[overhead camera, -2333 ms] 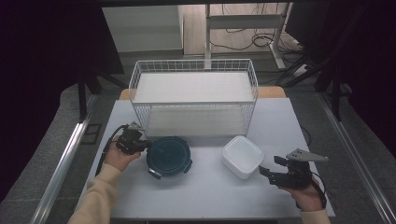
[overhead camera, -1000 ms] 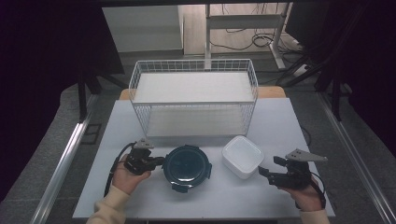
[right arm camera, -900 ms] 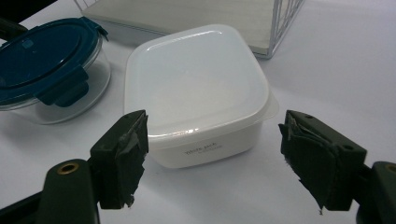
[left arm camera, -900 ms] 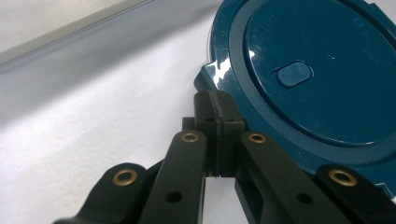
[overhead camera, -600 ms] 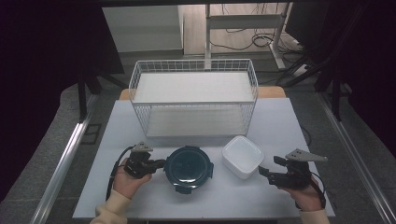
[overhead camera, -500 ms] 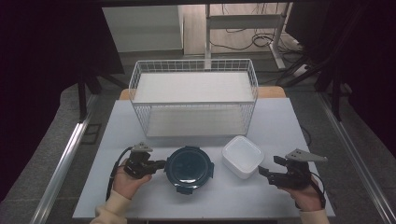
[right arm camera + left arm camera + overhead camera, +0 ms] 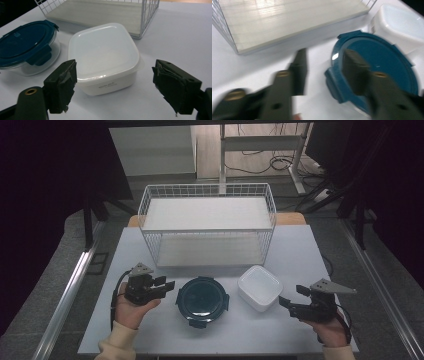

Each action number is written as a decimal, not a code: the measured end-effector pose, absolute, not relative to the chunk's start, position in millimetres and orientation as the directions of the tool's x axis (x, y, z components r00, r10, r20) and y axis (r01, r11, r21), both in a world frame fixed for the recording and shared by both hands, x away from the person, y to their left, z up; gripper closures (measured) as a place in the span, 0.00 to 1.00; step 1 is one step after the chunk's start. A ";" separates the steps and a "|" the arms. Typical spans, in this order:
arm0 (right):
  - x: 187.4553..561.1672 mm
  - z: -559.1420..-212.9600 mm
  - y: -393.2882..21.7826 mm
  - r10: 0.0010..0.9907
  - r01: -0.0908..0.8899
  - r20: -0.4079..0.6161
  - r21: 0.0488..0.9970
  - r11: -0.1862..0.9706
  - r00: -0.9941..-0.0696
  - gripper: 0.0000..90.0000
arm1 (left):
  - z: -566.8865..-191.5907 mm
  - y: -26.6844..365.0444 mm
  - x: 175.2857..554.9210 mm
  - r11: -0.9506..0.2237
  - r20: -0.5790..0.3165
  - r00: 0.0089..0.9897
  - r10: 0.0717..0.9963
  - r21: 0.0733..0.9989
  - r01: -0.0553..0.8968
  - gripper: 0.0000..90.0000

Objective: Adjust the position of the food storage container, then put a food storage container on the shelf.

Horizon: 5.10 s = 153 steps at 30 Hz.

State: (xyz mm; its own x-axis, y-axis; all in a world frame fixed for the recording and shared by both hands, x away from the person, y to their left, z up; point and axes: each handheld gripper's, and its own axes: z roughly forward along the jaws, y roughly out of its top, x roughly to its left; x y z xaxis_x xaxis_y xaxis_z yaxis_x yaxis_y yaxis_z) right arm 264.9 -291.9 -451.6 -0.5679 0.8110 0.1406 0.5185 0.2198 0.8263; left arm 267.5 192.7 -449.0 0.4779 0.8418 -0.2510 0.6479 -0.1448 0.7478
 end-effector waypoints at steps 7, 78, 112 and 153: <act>260.4 -443.9 -284.4 0.794 0.515 0.164 0.832 0.207 -0.585 0.17 | -445.0 202.1 252.0 -0.111 -0.312 0.481 0.819 0.736 0.667 0.34; 261.0 -499.9 -117.1 0.734 0.839 0.560 0.543 0.023 -0.383 0.09 | -499.0 188.1 278.4 -0.049 -0.621 0.433 0.654 0.537 0.842 0.15; 274.7 -512.3 -113.5 0.700 0.890 0.663 0.447 -0.089 -0.263 0.23 | -519.6 175.5 287.8 0.002 -0.735 0.328 0.593 0.409 0.912 0.28; 263.1 -461.5 -129.8 0.658 0.827 0.654 0.556 -0.084 -0.373 0.33 | -460.0 174.6 252.7 0.060 -0.659 0.438 0.611 0.590 0.805 0.45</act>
